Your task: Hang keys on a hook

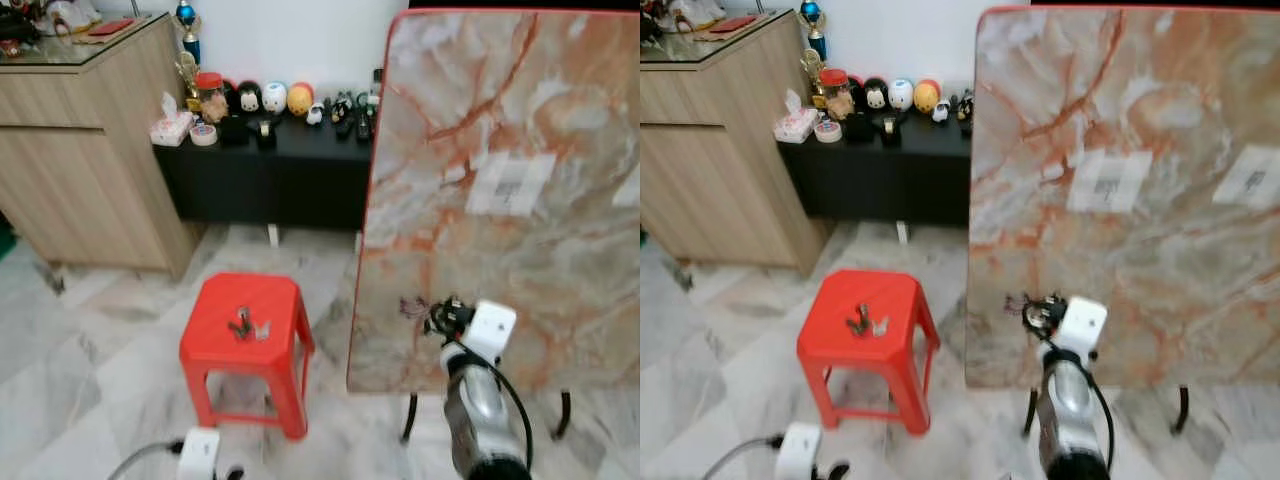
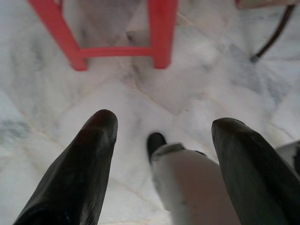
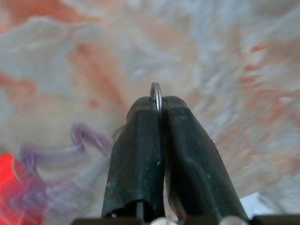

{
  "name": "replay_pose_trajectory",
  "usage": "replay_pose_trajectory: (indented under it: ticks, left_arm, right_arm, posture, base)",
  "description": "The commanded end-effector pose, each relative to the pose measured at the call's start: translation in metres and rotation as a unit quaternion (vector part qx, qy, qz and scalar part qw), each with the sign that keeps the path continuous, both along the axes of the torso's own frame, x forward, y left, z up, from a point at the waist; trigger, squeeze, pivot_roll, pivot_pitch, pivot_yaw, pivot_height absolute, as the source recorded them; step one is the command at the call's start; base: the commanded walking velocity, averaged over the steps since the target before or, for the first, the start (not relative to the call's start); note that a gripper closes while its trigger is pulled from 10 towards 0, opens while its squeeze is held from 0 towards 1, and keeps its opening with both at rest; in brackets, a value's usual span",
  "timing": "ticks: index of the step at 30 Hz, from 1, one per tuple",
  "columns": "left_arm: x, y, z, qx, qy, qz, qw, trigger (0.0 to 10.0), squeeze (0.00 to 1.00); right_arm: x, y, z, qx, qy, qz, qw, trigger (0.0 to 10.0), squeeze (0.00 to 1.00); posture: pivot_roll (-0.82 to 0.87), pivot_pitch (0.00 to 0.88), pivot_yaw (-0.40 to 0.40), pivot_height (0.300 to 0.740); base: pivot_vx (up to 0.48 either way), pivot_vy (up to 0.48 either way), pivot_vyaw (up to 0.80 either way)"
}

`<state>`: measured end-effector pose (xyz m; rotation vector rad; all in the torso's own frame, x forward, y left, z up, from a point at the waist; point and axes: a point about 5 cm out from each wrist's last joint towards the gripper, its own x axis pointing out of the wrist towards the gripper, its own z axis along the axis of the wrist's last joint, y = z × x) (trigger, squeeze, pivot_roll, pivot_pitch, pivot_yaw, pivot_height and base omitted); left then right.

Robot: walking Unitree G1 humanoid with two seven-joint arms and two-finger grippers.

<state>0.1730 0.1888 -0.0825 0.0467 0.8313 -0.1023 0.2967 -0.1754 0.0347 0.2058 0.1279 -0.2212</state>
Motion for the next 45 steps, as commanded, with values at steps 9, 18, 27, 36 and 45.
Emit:
replay_pose_trajectory:
  ticks: [9,18,27,36,45]
  left_arm:
    - [-0.005,0.005,-0.002,0.006,0.015,-0.002,1.0,10.0,0.0]
    - [-0.005,0.001,-0.003,0.005,0.019,-0.002,1.0,10.0,0.0]
    - [-0.009,0.003,-0.005,0.004,0.027,0.0,1.0,10.0,0.0]
    - [-0.013,0.001,-0.007,0.004,0.032,0.0,0.999,10.0,0.0]
    - [-0.014,0.002,-0.007,0.003,0.036,0.004,0.999,10.0,0.0]
  right_arm:
    - [0.017,-0.021,0.047,-0.098,-0.091,-0.072,0.988,10.0,0.0]
    - [0.037,-0.028,0.082,-0.217,-0.128,-0.097,0.963,10.0,0.0]
    - [0.049,-0.032,0.1,-0.303,-0.137,-0.122,0.935,10.0,0.0]
    - [0.058,-0.034,0.097,-0.327,-0.086,-0.15,0.929,10.0,0.0]
    - [0.066,-0.031,0.105,-0.389,-0.085,-0.128,0.909,10.0,0.0]
  posture:
    - [0.0,0.008,-0.02,0.74]
    - [0.01,0.011,-0.016,0.74]
    - [0.0,0.01,-0.011,0.74]
    - [0.01,0.011,-0.009,0.74]
    - [0.01,0.008,-0.012,0.74]
  base:
    - [0.0,0.0,0.0]
    - [0.0,0.0,0.0]
    - [0.0,0.0,0.0]
    - [0.0,0.0,0.0]
    - [0.0,0.0,0.0]
